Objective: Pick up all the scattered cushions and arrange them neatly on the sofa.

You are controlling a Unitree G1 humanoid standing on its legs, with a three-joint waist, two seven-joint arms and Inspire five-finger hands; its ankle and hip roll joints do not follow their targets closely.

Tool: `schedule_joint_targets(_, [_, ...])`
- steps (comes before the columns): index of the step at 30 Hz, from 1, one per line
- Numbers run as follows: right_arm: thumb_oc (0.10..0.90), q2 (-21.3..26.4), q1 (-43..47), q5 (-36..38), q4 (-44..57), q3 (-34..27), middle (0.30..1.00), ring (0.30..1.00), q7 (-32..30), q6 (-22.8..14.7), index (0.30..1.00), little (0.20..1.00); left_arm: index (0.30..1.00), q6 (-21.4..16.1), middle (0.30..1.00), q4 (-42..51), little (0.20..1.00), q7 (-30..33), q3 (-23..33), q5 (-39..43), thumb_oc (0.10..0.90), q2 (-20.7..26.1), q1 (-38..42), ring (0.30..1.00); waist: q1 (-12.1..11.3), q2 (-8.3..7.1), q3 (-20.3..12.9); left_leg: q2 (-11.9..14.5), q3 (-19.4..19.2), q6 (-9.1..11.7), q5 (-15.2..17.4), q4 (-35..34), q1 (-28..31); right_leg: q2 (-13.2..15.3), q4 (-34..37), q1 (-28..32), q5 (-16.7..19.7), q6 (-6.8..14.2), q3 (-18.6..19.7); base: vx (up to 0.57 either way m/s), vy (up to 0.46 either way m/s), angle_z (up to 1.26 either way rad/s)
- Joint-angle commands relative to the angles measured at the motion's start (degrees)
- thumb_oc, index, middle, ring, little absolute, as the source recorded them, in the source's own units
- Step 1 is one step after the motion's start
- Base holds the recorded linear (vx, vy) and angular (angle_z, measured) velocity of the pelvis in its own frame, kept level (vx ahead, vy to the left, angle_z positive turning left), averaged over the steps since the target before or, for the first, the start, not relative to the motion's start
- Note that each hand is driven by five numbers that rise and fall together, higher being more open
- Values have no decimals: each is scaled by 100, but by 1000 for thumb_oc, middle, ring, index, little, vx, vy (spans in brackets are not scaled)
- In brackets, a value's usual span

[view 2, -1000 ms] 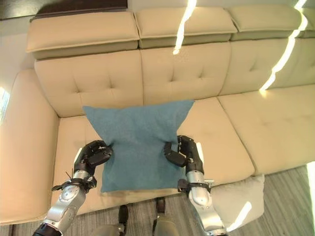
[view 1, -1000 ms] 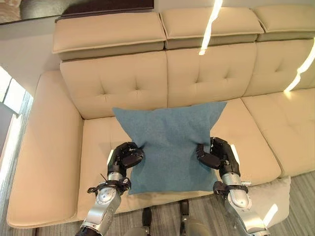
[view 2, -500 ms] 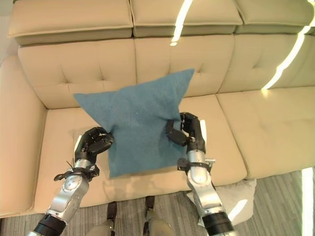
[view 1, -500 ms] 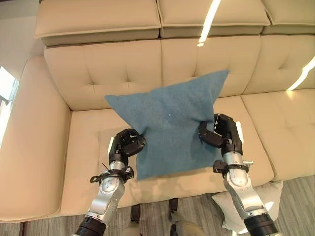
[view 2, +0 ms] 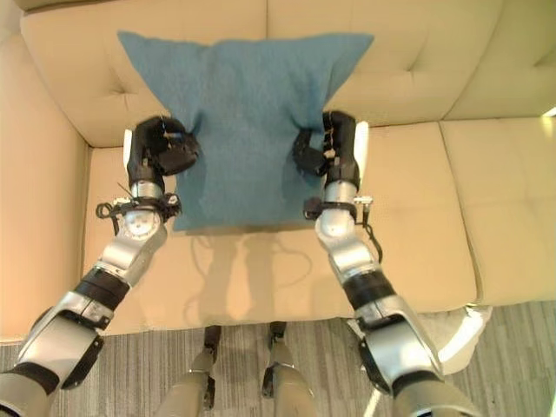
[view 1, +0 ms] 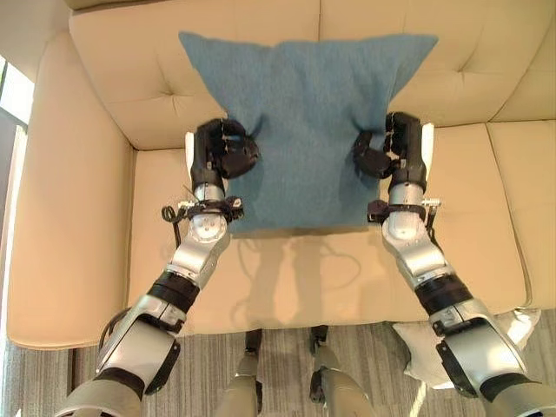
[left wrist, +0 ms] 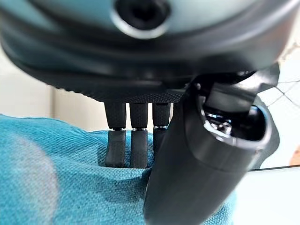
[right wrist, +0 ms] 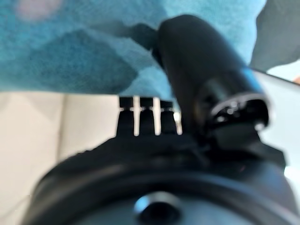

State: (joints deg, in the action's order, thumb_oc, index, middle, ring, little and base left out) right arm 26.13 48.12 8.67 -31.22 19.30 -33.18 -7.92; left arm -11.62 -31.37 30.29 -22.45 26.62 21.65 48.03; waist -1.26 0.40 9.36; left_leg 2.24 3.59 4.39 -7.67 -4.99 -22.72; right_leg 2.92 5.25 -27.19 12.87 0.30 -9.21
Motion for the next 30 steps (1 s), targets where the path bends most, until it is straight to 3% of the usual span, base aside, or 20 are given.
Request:
schedule_joint_targets(1, [400,-305,1286,-653,341,372,300,300,-198,-793,300,300,300,-1155,300,346,300,65,-502,-720,400,-129,1294,300,-18,-136,-452,-318,-295,-6,228,-1,-145,45,-122,283,-744,613,256,0,0,0])
schedule_joint_targets(2, [400,-304,1296,-652,333,374,300,300,-198,-797,300,300,488,-1158,488,340,488,65,-501,-718,525,-130,1302,488,-18,-135,-451,-318,-295,-6,227,-1,-150,45,-122,278,-743,613,257,-38,-14,0])
schedule_joint_targets(3, [800,-312,1612,-613,4,479,900,900,-323,-766,900,900,900,-1140,900,62,900,173,-562,-709,800,-142,1585,900,-47,-142,-438,-323,-283,16,191,-1,-293,49,-84,154,-702,640,243,-32,-14,0])
schedule_joint_targets(8, [800,-221,1988,-587,-665,676,900,900,-448,-667,900,900,900,-1100,900,-421,900,177,-649,-740,800,16,1940,900,-78,-125,-402,-330,-259,48,117,-1,-513,41,-65,-69,-649,656,213,-50,-4,3])
schedule_joint_targets(11, [800,-190,2271,-202,-1437,925,900,900,-269,-671,900,900,900,-960,900,-1598,900,-13,-800,-404,800,77,2424,900,-43,-149,-434,-335,-246,73,48,-1,-696,21,-47,-255,-586,673,196,-54,-20,3])
schedule_joint_targets(15, [800,48,2244,19,-1553,1108,900,900,43,-534,900,900,900,-951,900,-1486,900,-181,-783,-317,800,431,2312,900,-35,-171,-416,-338,-253,83,18,-1,-789,11,-25,-354,-550,698,171,-18,-13,2])
schedule_joint_targets(22, [800,626,1509,39,-1039,840,900,900,416,-529,900,900,900,-1019,900,-747,900,-475,-271,-264,800,923,1101,900,-29,-195,-471,-346,-280,76,58,-1,-705,5,-25,-265,-606,672,166,-1,-7,-1])
schedule_joint_targets(25, [800,1245,216,-73,-334,105,900,900,609,-570,900,900,900,-1038,900,-136,900,-765,586,-93,800,1241,-334,900,-25,-194,-566,-336,-294,70,127,-1,-540,11,-25,-94,-662,647,140,20,-18,2])
schedule_joint_targets(27, [800,1288,-88,-81,-197,-93,900,900,644,-580,900,900,900,-1039,900,21,900,-808,714,-114,800,1276,-638,900,-21,-197,-601,-339,-292,63,147,-1,-497,9,-25,-42,-680,642,136,38,-17,10])
schedule_joint_targets(30, [800,1220,-1504,20,192,-931,900,900,947,-703,900,900,900,-948,900,714,900,-1180,1175,-511,800,1417,-2063,900,0,-201,-649,-318,-321,48,216,-1,-265,16,-25,208,-739,618,135,46,-24,10])
